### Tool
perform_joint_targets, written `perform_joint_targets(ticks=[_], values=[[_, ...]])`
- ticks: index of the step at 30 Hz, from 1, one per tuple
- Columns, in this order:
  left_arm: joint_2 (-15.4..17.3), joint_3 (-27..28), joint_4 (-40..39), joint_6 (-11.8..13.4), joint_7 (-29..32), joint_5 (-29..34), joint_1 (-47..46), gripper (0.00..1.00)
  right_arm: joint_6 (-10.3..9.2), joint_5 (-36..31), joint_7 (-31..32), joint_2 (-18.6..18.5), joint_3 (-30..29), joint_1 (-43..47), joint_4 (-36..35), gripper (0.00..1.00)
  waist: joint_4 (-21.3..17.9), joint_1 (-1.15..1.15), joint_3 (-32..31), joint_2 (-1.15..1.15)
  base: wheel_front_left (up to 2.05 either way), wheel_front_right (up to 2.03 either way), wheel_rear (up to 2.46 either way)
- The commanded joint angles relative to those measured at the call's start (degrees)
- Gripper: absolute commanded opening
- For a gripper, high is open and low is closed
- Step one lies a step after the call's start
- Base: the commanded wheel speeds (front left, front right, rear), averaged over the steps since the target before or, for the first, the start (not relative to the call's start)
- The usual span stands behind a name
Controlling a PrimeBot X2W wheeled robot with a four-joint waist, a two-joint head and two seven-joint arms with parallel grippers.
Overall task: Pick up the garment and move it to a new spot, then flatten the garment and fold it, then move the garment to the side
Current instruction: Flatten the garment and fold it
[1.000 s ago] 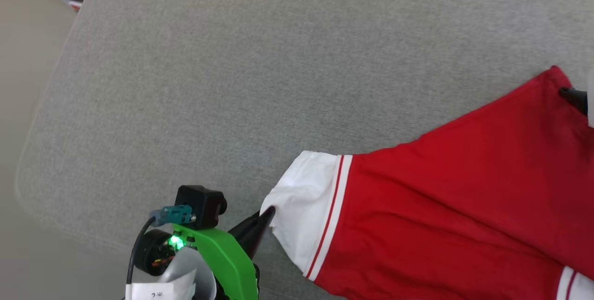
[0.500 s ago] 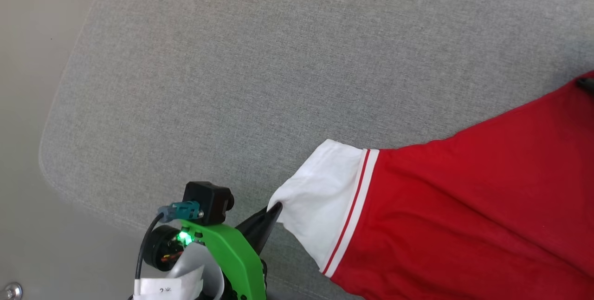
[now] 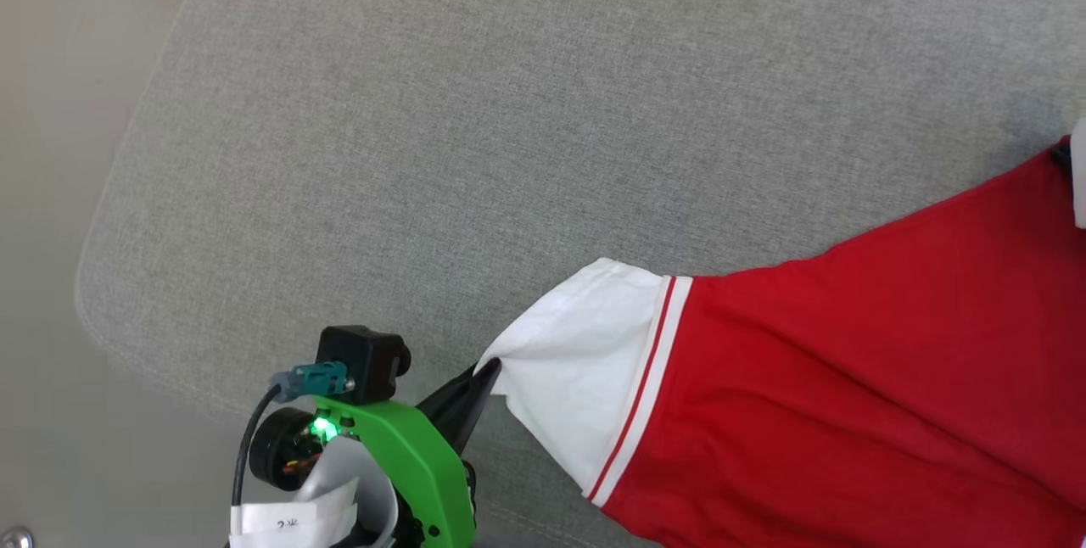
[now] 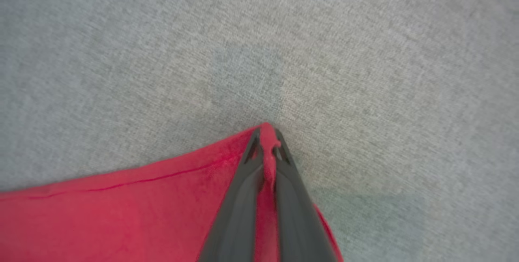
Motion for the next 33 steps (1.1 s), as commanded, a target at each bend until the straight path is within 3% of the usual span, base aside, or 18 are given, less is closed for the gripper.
perform_joint_targets(ticks=[1,22,33], values=[[0.16,0.48,0.09,0.28,-0.48,-0.32,-1.30,0.00,0.02,0.59,-0.83,1.08,0.56,2.06,1.39,0.00,-0.97,0.00,-1.35,0.00,0.00,0.00,0.00],[1.77,5.81,-0.87,1.87,-5.61,0.18,-2.32,0.00,0.02,6.22,-20.27,2.65,0.69,3.27,1.30,0.00,-11.53,0.00,-16.53,0.00,0.00,0.00,0.00],[1.28,10.25,-1.98,2.77,-10.72,1.67,-10.89,0.00,0.02,8.28,-26.16,1.51,-1.62,6.00,-6.48,0.00,-18.01,0.00,-23.30,0.00,0.00,0.00,0.00]])
